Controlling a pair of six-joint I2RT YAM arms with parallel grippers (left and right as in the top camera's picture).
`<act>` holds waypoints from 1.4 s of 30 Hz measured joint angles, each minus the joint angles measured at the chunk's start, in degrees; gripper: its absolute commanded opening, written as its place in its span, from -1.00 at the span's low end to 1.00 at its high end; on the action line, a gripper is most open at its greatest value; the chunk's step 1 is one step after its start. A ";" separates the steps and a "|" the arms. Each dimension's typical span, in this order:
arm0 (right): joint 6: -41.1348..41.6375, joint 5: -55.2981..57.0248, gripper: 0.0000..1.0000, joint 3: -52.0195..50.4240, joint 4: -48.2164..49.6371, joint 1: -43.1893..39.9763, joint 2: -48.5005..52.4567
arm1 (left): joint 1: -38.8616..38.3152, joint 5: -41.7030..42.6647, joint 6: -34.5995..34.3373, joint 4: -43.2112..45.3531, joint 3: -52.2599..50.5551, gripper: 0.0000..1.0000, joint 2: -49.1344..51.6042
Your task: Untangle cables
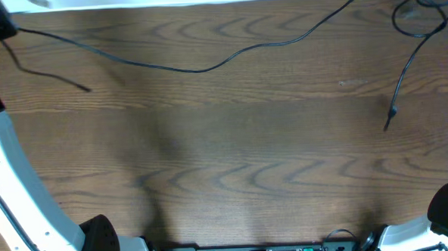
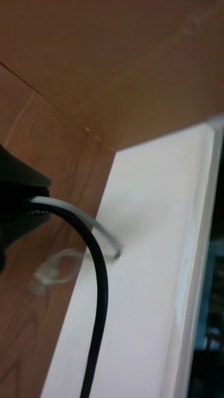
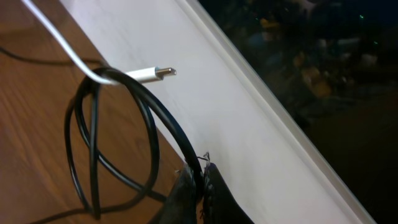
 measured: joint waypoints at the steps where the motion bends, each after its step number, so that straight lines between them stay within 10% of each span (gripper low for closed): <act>1: 0.22 -0.15 -0.97 0.00 -0.02 -0.50 -0.11 | 0.55 0.13 -0.39 0.17 0.00 -0.85 0.00; 20: 1.16 -5.16 -0.97 0.00 0.92 -18.03 -3.32 | 8.74 3.65 -5.29 2.08 0.00 -0.66 0.00; 31: 1.95 -9.79 -0.98 0.00 1.14 -14.03 -3.34 | 7.45 14.38 -8.50 2.84 0.00 -0.66 0.02; 42: 2.14 -10.51 -0.97 0.00 1.01 -1.38 -3.21 | -10.01 17.68 -9.38 2.73 0.00 -0.66 0.02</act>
